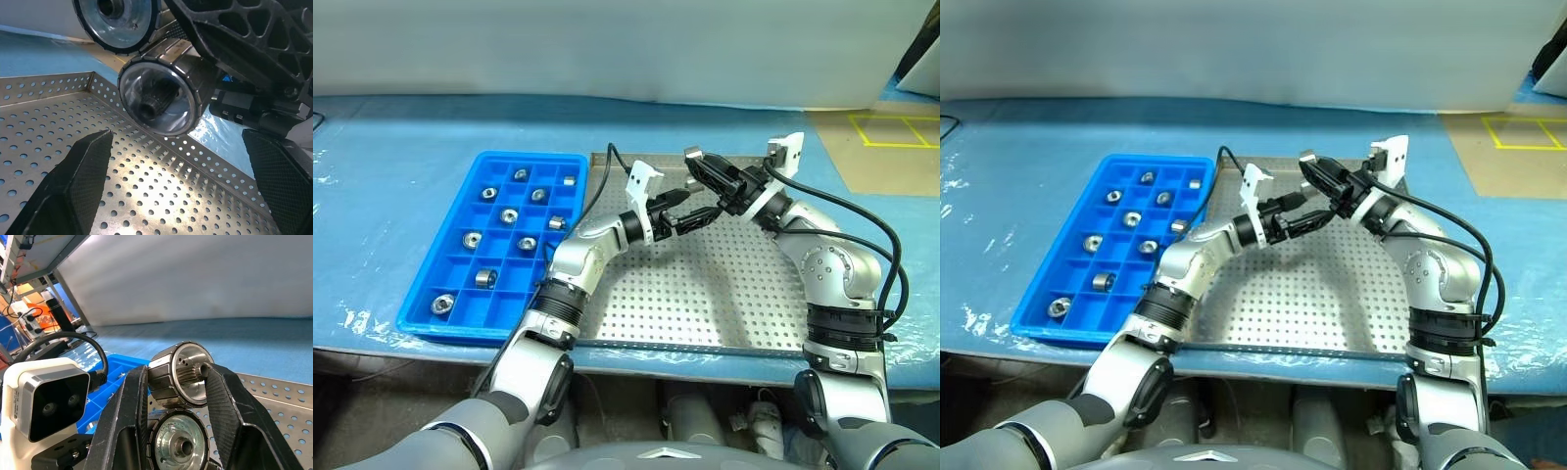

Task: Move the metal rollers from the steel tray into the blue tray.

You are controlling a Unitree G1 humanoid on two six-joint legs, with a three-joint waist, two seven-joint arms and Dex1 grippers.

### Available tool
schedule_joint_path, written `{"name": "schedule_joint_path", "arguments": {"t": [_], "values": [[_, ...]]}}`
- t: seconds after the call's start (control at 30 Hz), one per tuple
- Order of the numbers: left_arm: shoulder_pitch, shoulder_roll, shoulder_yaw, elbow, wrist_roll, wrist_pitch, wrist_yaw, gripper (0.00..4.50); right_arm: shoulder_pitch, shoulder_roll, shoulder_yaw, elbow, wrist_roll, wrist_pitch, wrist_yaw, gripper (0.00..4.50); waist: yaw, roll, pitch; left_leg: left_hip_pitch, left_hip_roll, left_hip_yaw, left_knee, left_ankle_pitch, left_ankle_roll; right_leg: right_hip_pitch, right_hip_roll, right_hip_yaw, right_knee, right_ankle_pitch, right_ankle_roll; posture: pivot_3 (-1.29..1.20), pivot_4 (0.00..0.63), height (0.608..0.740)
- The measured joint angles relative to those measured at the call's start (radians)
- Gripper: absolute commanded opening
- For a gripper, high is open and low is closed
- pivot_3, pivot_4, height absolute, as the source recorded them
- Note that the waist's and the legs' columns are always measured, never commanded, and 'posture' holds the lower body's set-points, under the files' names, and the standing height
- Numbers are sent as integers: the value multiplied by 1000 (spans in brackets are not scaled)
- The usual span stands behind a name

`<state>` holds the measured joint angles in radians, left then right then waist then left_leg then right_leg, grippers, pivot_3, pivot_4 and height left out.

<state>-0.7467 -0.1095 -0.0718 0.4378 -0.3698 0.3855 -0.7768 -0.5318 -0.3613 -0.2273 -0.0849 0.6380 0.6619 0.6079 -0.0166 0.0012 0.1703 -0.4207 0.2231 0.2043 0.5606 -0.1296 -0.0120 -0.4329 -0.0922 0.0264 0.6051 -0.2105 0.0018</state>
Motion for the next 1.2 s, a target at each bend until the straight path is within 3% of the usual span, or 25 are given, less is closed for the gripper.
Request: {"name": "schedule_joint_path", "arguments": {"t": [0.47, 0.97, 1.1, 1.2], "values": [[-4, 60, 4, 0, 0, 3, -5, 4465, 8, -3, 3, 0, -2, -1, 0, 1320, 0, 0, 0, 0, 0, 0, 0, 0, 0, 0, 0, 0, 0, 0, 0, -420, 150, 740], [-62, 15, 15, 39, 5, -32, 33, 4465, 8, -7, 17, 0, -15, -13, 7, 1320, 0, 0, 0, 0, 0, 0, 0, 0, 0, 0, 0, 0, 0, 0, 0, -423, 150, 740], [-84, 9, 18, 62, 21, -52, 63, 3578, 8, -8, 19, 0, -19, -21, 7, 1320, 0, 0, 0, 0, 0, 0, 0, 0, 0, 0, 0, 0, 0, 0, 0, -423, 150, 740], [-87, 5, 21, 66, 21, -59, 65, 2561, 8, -8, 25, 0, -26, -29, 7, 1320, 0, 0, 0, 0, 0, 0, 0, 0, 0, -1, 0, 0, 0, 0, 0, -425, 150, 740]]}}
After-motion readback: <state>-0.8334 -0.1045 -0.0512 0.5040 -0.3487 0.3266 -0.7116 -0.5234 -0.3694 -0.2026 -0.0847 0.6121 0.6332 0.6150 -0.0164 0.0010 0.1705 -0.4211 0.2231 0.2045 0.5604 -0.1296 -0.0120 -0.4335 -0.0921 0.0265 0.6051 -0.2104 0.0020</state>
